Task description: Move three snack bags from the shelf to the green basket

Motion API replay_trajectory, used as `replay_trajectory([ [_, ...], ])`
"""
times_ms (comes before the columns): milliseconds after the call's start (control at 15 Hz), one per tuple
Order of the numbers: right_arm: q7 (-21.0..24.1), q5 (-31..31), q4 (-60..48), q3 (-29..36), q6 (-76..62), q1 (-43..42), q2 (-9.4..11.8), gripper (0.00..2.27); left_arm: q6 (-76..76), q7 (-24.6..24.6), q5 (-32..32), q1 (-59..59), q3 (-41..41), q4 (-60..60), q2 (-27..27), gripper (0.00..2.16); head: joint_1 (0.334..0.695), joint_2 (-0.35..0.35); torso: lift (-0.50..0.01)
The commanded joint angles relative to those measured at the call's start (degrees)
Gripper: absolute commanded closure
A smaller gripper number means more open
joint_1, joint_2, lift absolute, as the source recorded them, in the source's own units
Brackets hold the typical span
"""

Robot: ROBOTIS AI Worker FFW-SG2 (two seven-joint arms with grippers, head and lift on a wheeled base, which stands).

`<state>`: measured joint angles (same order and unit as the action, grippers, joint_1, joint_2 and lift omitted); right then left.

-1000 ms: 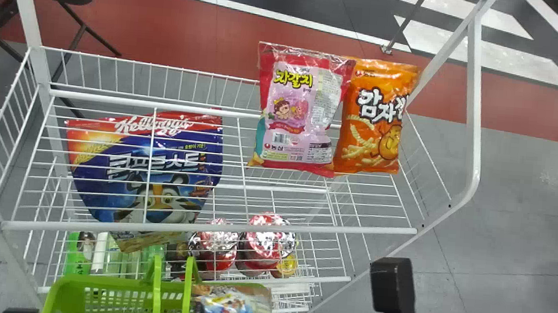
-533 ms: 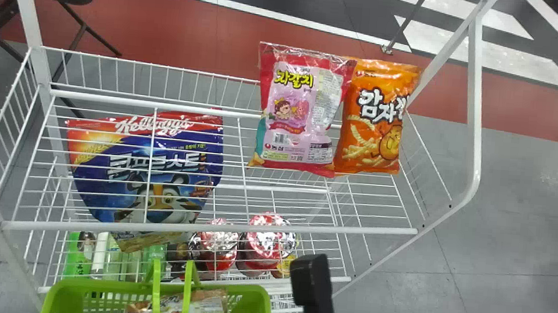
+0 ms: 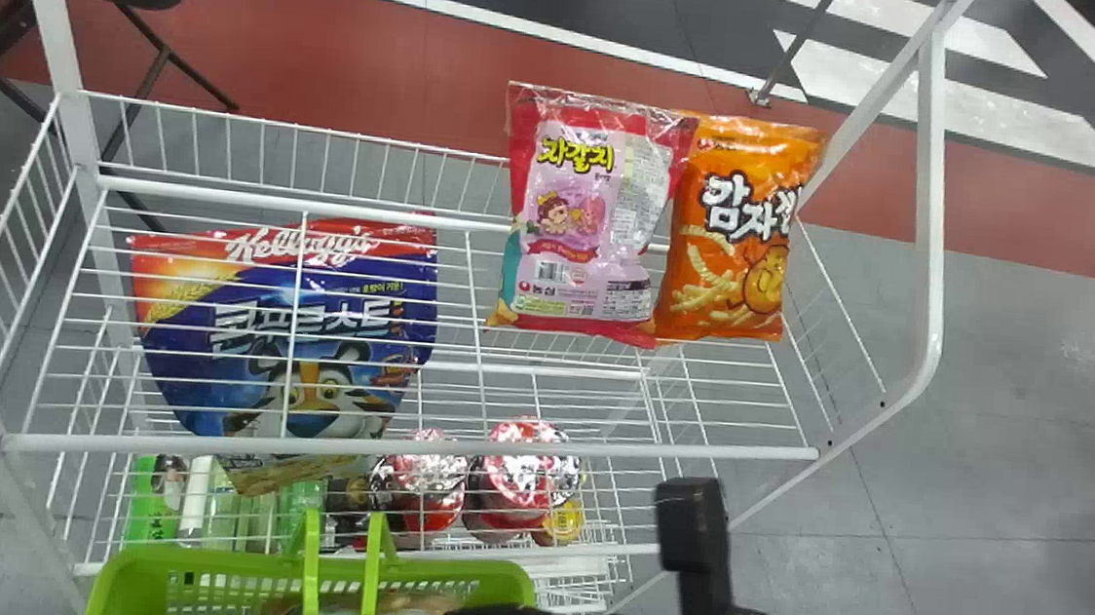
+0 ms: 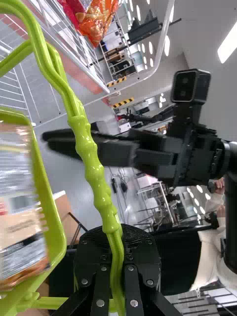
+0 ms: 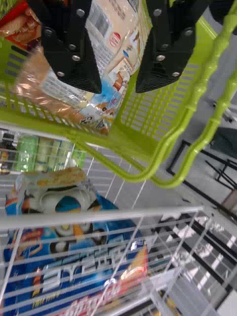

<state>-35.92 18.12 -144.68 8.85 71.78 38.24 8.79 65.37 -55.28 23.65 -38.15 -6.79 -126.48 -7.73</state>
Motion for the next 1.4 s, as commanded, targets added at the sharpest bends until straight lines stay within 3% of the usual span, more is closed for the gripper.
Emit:
replay_trajectory([
  [0,0.1,1.6,-1.7,3.9,-5.0,0.8,-1.6,0.06,0.2,0.0,0.0,0.0,-0.1,0.0,0.0,1.55,0.695,-0.35,-0.048],
  [133,2.7,1.7,-1.7,5.0,-16.4,1.1,-2.8,0.06,0.0,0.0,-0.4,0.0,-0.5,0.0,0.0,1.55,0.695,-0.35,-0.048],
  [400,13.9,1.1,3.6,2.8,-41.1,-2.4,-3.2,0.06,0.0,0.0,-0.5,0.0,-0.7,0.0,-0.1,1.55,0.695,-0.35,-0.048],
  [733,22.2,0.2,18.0,-0.7,-47.0,-17.4,-3.9,0.07,0.3,0.3,-0.5,0.4,-0.2,0.2,-0.4,1.55,0.695,-0.35,-0.048],
  [867,25.5,-2.8,23.0,-3.0,-49.1,-21.8,-3.9,0.07,0.3,0.3,-0.3,0.5,0.1,0.4,-0.5,1.55,0.695,-0.35,-0.048],
  [1133,27.8,-8.4,29.2,-5.3,-42.1,-29.8,-3.8,0.17,0.3,0.3,-0.1,1.1,0.2,1.1,-0.5,1.55,0.695,-0.35,-0.048],
  [1200,27.0,-8.9,30.1,-5.4,-38.4,-31.4,-3.7,0.35,0.3,0.3,-0.1,1.2,0.2,1.1,-0.5,1.55,0.695,-0.35,-0.048],
  [1267,25.3,-9.2,30.2,-5.4,-35.3,-32.5,-3.7,0.68,0.3,0.3,-0.1,1.2,0.2,1.1,-0.5,1.55,0.695,-0.35,-0.048],
  [1333,23.3,-9.4,30.2,-5.1,-32.3,-32.9,-3.7,1.57,0.3,0.4,-0.1,1.2,0.3,1.1,-0.5,1.55,0.695,-0.35,-0.048],
])
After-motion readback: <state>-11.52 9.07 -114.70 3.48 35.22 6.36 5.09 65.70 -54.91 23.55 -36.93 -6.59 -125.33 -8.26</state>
